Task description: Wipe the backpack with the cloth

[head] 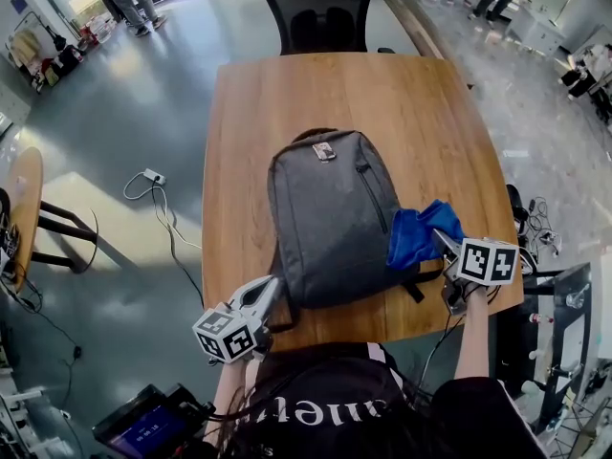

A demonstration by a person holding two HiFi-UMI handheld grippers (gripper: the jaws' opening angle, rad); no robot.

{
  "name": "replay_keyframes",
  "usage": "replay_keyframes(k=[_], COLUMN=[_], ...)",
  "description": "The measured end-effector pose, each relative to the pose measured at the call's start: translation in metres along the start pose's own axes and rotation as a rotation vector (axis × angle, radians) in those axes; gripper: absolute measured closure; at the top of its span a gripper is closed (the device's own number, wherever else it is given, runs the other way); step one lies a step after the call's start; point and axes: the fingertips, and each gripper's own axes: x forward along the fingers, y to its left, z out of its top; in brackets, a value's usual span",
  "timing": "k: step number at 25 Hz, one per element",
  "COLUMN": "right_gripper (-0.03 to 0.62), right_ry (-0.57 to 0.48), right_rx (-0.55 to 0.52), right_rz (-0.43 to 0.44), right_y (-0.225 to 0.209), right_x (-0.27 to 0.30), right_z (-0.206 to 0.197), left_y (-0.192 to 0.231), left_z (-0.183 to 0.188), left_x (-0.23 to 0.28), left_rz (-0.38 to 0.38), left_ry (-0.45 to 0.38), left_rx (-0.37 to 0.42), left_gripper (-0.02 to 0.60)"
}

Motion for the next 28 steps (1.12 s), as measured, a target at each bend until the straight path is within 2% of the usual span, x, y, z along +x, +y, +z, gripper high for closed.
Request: replay_keyframes(k=[3, 7, 9, 14, 17, 20, 23, 25, 28], right_gripper=[0.525, 0.526, 0.526, 0.526, 0.526, 0.526, 0.526, 0.526, 0.526], right_ry=[-0.096, -0.157, -0.163, -0.073, 0.033, 0.134, 0.192, 0.189, 0.152], right_rx=[0.034, -0.097, -0.148, -0.215, -0.254, -0.31, -0.347, -0.345, -0.289], right_rz=[0.139, 0.23, 0.304, 0.528, 0.607, 0.595, 0.522, 0.482, 0.449], right_y=[0.041, 0.11, 0.156, 0.27, 0.325, 0.345, 0.329, 0.309, 0.272], right_x=[-0.01, -0.001, 0.015, 0.059, 0.097, 0.132, 0.15, 0.149, 0.14], right_z=[0.032, 0.069, 0.08, 0.062, 0.034, 0.005, -0.013, -0.012, 0.004], left_y=[0.002, 0.012, 0.02, 0.025, 0.032, 0.035, 0.035, 0.037, 0.041], left_z=[0.001, 0.004, 0.006, 0.004, 0.003, 0.002, 0.001, 0.001, 0.0], left_x=[0.001, 0.002, 0.002, -0.005, -0.007, -0.009, -0.013, -0.017, -0.016], left_rz=[0.002, 0.008, 0.016, 0.037, 0.046, 0.051, 0.058, 0.064, 0.068], left_ry=[-0.004, -0.013, -0.021, -0.043, -0.054, -0.062, -0.07, -0.071, -0.067], left_rx=[-0.003, -0.011, -0.018, -0.032, -0.045, -0.053, -0.059, -0.061, -0.061], left_gripper=[0.581, 0.581, 0.581, 0.581, 0.581, 0.581, 0.581, 0.581, 0.581])
